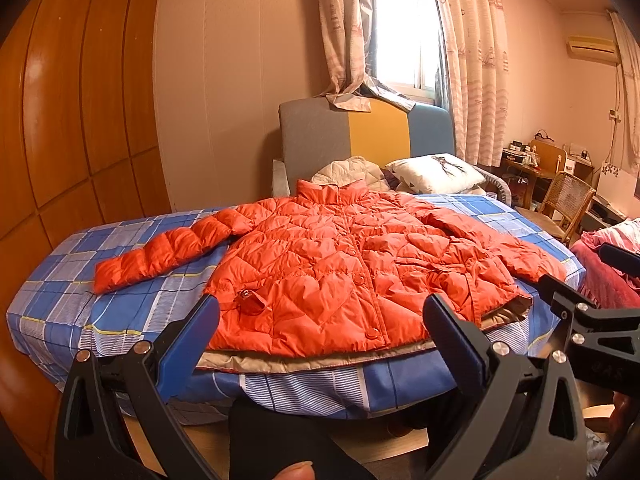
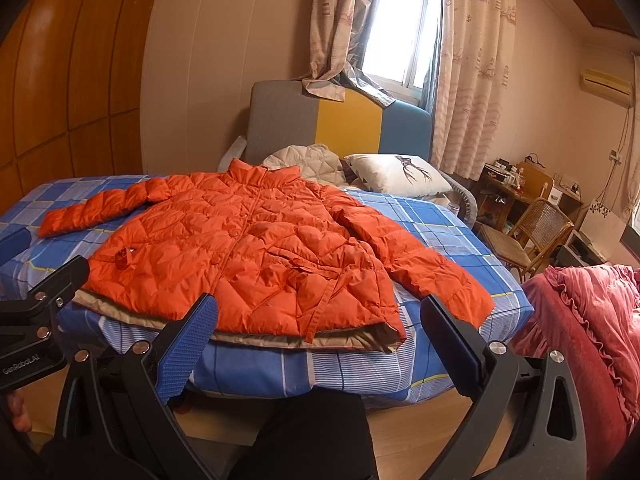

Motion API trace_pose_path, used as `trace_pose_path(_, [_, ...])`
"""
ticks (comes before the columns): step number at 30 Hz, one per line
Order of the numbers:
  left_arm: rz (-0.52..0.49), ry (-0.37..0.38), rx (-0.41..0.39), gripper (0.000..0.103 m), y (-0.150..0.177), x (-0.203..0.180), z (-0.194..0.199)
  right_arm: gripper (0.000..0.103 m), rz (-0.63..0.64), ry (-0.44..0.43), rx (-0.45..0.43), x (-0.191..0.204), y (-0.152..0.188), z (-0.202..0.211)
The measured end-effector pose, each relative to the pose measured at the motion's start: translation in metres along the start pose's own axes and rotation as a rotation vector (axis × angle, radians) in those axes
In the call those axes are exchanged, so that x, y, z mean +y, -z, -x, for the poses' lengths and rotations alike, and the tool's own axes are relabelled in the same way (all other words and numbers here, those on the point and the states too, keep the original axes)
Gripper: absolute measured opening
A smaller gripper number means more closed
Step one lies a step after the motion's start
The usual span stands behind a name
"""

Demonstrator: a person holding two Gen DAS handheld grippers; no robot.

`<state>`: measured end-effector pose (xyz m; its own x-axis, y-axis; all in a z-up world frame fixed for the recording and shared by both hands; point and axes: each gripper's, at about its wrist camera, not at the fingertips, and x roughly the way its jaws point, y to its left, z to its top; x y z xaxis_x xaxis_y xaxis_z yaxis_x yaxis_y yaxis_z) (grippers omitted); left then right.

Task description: Fold large clothes

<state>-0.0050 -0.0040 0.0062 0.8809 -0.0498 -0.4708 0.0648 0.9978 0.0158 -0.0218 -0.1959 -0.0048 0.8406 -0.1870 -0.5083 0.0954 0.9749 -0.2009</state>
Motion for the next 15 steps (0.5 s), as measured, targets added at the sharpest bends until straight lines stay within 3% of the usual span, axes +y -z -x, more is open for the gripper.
trace_pose_path(15, [-0.001, 0.002, 0.004, 0.101, 0.001, 0.0012, -0.001, 0.1, -0.005, 0.001, 0.008, -0.0056, -0.0034, 0.0008])
